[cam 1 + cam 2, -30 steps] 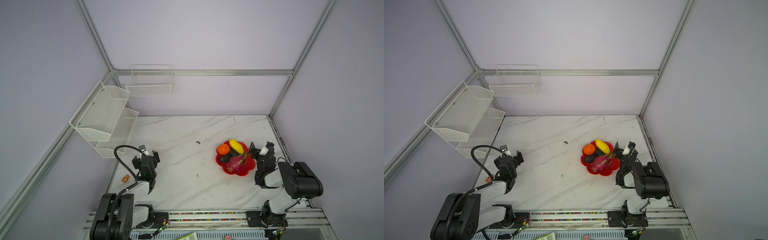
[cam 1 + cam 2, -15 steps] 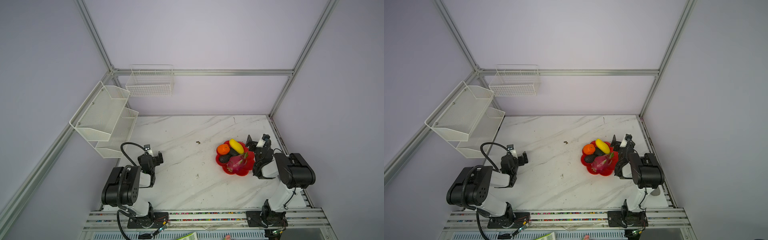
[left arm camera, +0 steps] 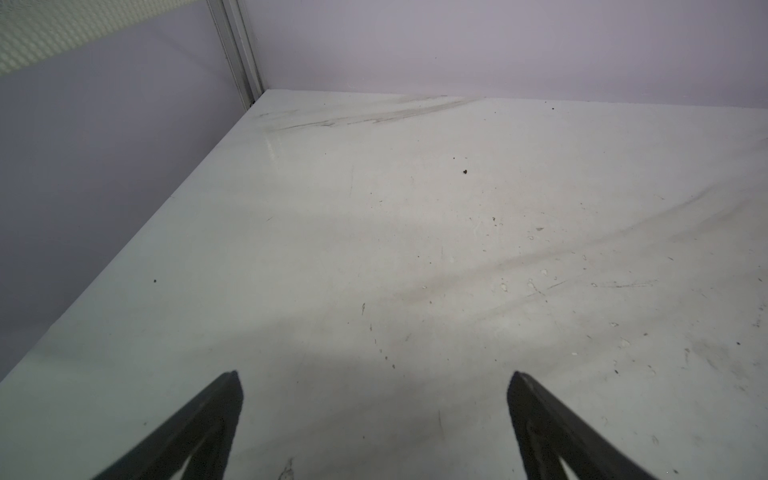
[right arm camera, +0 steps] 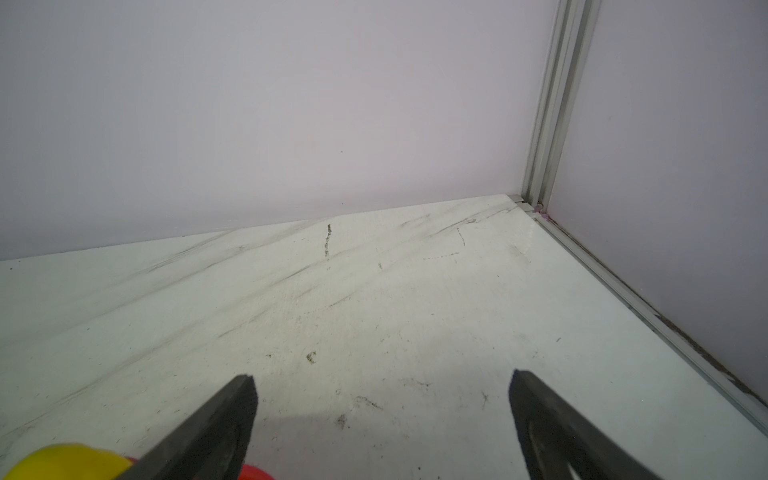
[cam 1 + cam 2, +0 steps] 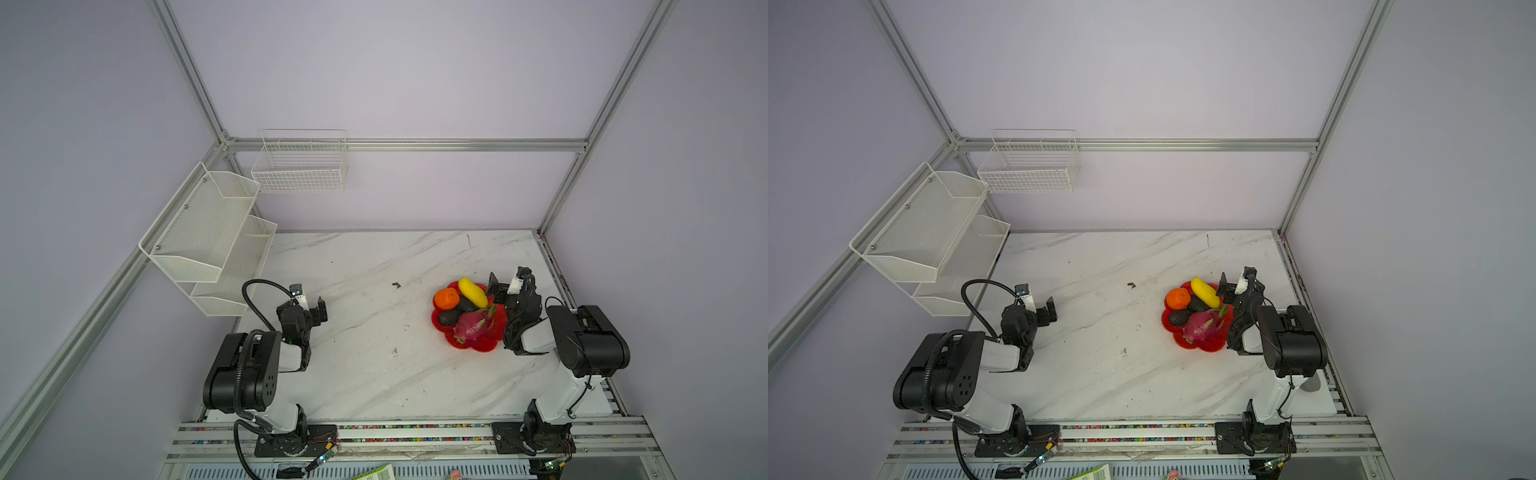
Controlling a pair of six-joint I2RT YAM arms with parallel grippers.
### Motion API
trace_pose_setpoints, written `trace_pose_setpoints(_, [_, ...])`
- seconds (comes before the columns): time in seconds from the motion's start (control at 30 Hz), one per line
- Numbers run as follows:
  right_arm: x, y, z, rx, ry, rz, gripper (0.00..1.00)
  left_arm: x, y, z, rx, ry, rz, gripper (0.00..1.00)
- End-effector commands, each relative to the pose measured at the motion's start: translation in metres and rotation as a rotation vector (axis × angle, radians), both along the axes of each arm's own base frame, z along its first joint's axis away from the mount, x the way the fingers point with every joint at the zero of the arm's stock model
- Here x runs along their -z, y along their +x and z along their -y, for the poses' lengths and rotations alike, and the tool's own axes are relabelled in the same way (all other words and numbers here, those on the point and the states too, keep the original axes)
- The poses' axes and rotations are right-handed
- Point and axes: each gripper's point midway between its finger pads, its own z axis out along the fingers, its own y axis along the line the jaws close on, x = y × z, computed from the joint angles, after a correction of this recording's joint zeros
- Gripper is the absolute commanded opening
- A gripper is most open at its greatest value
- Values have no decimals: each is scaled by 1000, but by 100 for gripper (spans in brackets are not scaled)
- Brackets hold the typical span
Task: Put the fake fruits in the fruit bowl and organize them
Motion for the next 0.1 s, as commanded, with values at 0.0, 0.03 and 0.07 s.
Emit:
trace_pose_setpoints(0.0, [-5, 3, -4, 0, -38, 7, 97, -33, 18, 2, 20, 23, 100, 100])
trace_pose_setpoints(0.03, [-6, 3, -4, 1, -37, 11, 97, -33, 19, 2, 19, 23, 100, 100])
trace_pose_setpoints(0.07, [-6, 2, -3, 5, -36, 14, 97, -33, 18, 2, 21, 23, 101, 100])
